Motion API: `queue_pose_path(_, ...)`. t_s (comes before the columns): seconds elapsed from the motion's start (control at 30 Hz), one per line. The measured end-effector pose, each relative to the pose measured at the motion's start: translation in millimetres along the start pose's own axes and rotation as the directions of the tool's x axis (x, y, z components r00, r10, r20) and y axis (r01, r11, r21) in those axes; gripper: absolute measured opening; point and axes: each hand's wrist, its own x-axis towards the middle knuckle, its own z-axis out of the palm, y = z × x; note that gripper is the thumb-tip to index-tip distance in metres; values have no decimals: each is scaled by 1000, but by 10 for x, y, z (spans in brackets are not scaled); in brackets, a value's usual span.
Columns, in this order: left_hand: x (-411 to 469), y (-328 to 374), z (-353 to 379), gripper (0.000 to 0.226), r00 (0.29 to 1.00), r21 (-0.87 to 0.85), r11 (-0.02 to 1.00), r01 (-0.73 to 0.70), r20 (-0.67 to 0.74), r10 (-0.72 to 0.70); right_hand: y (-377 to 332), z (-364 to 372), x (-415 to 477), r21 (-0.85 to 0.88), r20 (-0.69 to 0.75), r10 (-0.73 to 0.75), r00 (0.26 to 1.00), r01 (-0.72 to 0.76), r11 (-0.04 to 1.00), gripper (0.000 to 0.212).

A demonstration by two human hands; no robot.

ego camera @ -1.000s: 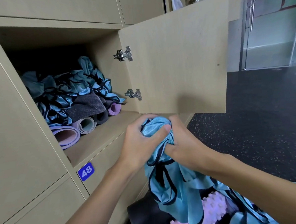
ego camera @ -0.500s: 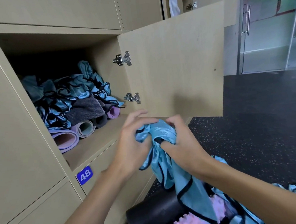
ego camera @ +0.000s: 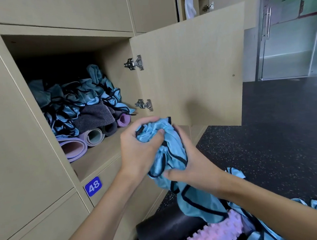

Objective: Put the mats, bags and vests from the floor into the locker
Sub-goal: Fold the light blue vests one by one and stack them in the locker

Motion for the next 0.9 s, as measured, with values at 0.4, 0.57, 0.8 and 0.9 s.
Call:
queue_pose_path(0.4, 6, -142, -130, 49, 986, 283, 946, -158, 103, 134, -173, -24, 76, -35, -367, -138, 920, 135, 990, 52)
queue_pose_path(0.57, -9, -52, 3, 16, 967, -1, 986, 165, 196, -162, -169, 60, 95, -152, -328, -190, 925, 147, 977, 54)
queue_pose_path(0.8, 50, -78, 69, 41, 966, -186, 952, 245, 126, -224, -254, 170, 247, -52, -20, -123, 992, 122, 991, 95)
queue_pose_path(0.9, 233, -114, -15, 34, 979, -254, 947, 199, 13, -202, -264, 77, 346, -33, 31, -116, 993, 117, 993, 104)
